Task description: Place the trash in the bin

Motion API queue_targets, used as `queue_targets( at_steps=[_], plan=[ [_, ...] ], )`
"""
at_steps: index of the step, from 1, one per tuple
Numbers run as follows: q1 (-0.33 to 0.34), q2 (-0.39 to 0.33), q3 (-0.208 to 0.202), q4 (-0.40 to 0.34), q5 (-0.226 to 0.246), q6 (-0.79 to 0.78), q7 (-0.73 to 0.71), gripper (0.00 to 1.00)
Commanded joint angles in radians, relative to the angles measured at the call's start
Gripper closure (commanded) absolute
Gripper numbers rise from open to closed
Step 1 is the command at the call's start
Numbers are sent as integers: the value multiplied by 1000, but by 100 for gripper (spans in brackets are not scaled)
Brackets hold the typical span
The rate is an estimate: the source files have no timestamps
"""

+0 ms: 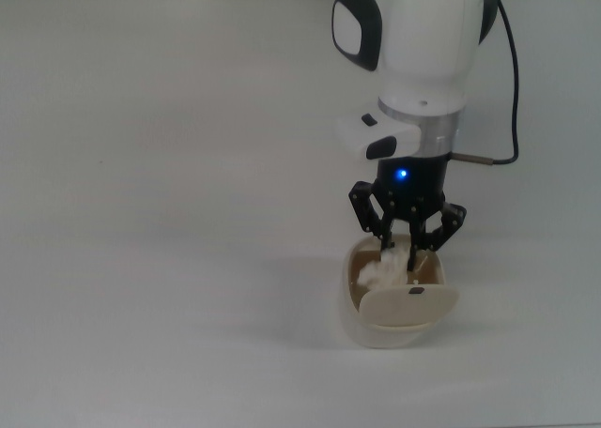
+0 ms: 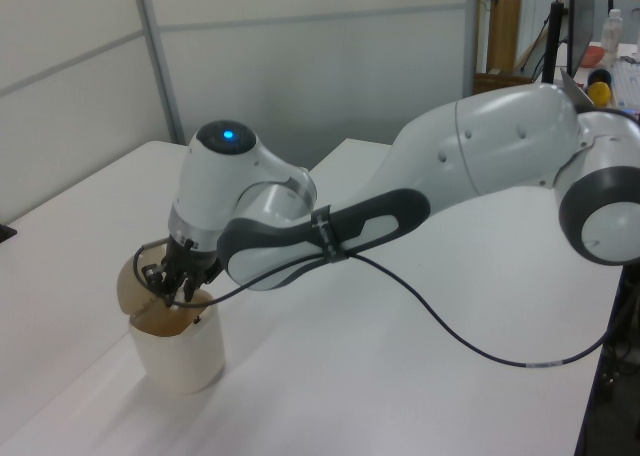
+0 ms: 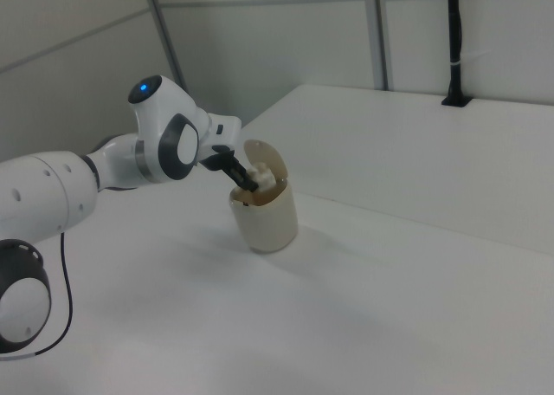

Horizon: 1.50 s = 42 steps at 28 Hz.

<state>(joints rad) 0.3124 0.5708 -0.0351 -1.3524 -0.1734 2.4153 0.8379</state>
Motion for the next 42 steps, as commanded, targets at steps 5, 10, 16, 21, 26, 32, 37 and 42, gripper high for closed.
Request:
queue_targets(
  at_steps=[5, 10, 16, 21, 26, 32, 37, 42],
  plan=[
    [5, -9, -2, 33, -21, -12, 26, 0],
    [-7, -104, 0, -11, 0, -183, -22, 0],
    [-74, -209, -14, -22, 198, -514, -356, 0],
    [-166, -299, -15, -22, 221, -775, -594, 0],
    [-245, -347, -23, -24, 212, -884, -781, 0],
    [-331, -345, -25, -33, 192, -892, -893, 0],
    [-372, -347, -26, -40, 181, -889, -939, 0],
    [-401, -354, -38, -31, 181, -892, -942, 0]
  ],
)
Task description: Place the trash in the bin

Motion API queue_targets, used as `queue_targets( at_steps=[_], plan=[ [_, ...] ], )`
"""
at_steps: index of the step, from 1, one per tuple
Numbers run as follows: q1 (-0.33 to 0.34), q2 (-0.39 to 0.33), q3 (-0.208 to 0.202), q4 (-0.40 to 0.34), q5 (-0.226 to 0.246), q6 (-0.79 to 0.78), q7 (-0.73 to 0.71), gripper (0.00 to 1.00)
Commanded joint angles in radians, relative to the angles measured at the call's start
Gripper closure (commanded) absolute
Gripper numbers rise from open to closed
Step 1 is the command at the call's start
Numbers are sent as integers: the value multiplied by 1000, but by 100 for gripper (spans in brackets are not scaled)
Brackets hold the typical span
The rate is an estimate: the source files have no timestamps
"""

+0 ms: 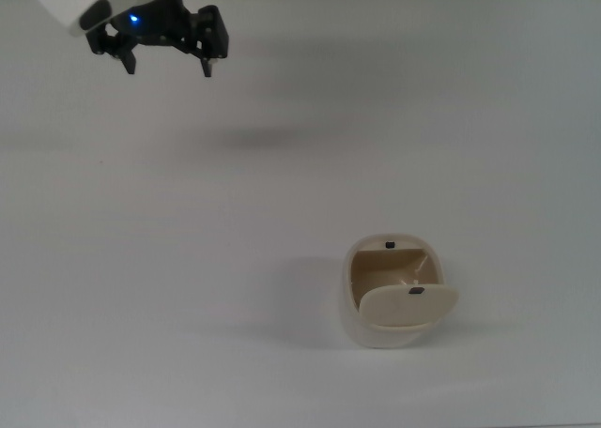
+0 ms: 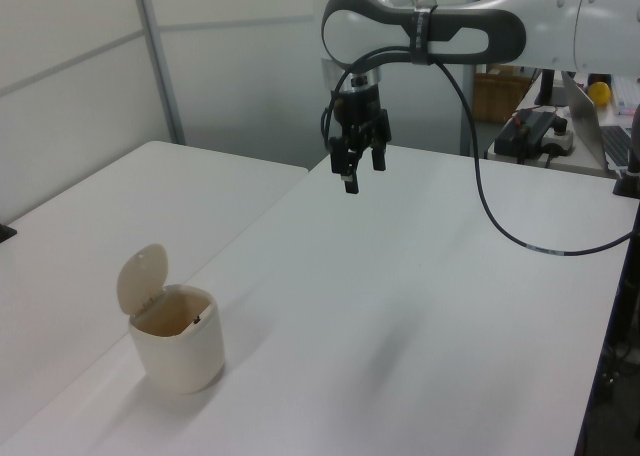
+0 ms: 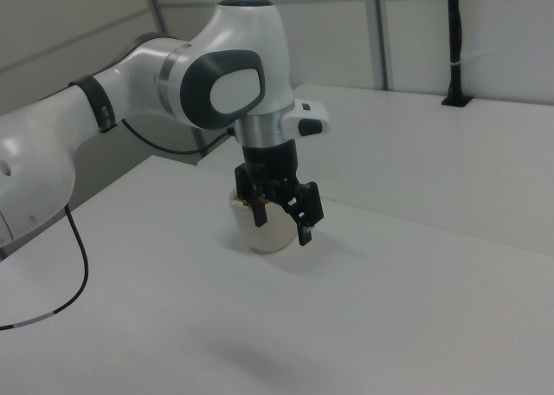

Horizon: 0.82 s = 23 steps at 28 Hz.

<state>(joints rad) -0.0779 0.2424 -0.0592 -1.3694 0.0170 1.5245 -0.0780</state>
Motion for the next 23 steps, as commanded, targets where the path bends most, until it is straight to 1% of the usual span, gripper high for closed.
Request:
queue_targets(
  at_steps=[1, 4, 6, 8, 11, 23],
  plan=[
    [-11, -26, -14, -14, -11, -1, -26, 0],
    [-13, -28, -17, -13, -11, -3, -25, 0],
    [-13, -40, -40, -14, -11, -6, -29, 0],
    [-11, -48, -51, -14, -9, -6, -45, 0],
    [-13, -49, -54, -14, -8, -7, -68, 0],
    [-13, -49, -62, -13, -8, -30, -71, 0]
  ],
)
